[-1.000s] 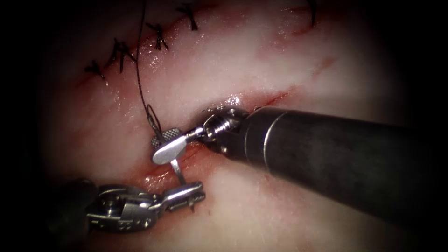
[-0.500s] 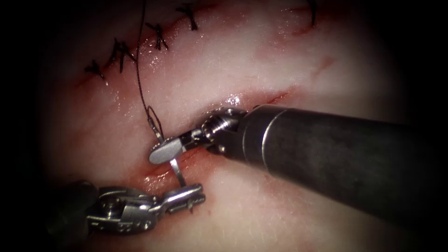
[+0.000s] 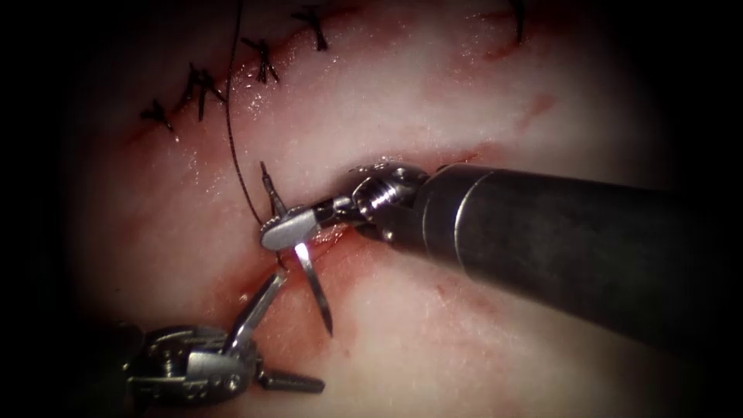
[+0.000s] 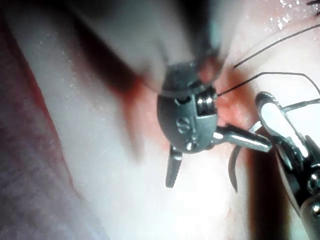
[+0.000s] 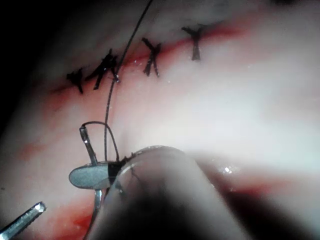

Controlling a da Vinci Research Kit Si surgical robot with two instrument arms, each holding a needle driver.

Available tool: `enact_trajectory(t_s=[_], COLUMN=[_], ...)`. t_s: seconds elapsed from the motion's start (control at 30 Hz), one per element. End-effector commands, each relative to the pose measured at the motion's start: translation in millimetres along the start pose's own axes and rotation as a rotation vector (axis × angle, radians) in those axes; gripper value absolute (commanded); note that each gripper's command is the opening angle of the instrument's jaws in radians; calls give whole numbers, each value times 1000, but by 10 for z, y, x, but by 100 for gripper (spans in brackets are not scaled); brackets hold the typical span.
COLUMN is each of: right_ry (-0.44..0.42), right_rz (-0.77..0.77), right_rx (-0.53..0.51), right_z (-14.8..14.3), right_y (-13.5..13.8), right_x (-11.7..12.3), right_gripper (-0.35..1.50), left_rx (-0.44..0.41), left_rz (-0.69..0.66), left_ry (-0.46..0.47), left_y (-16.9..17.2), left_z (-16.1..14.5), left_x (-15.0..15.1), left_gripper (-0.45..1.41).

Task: Wound Closure
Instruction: Pass needle to right grasper, then place left jaws into wound

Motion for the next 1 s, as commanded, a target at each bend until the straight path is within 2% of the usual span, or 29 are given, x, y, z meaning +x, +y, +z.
enact_trajectory(t_s=[0.03,0.07,0.1,0.17,0.2,0.3,0.37,0.47,0.7,0.87,1.0], right_ry=[22,30,21,12,9,2,1,4,42,49,55], right_rz=[-124,-172,-263,-337,-387,-469,-543,-616,-702,-778,-818], right_rx=[10,13,33,74,88,112,128,132,126,113,108], right_z=[5,5,6,6,6,7,8,8,-2,-7,-8], right_y=[9,10,11,11,11,10,8,7,4,2,2], right_x=[2,3,3,3,2,-1,-3,-4,-6,-9,-8], right_gripper=[-35,-35,-35,-35,-35,-35,-35,-35,-35,-35,-35], left_rx=[-19,-23,-28,-39,-58,-112,-102,-78,-27,-1,-26], left_rz=[2,5,2,5,8,9,-29,-134,-242,-259,-243], left_ry=[-5,-4,-2,-1,-7,-47,-80,-119,-202,-271,-328], left_y=[3,5,7,8,9,10,8,3,-10,-15,-12], left_z=[3,0,-4,-7,-7,-6,-5,-2,-3,0,7], left_x=[-3,-4,-6,-11,-14,-25,-36,-52,-87,-106,-120], left_gripper=[123,121,108,37,20,-15,-45,-45,-45,-45,-45])
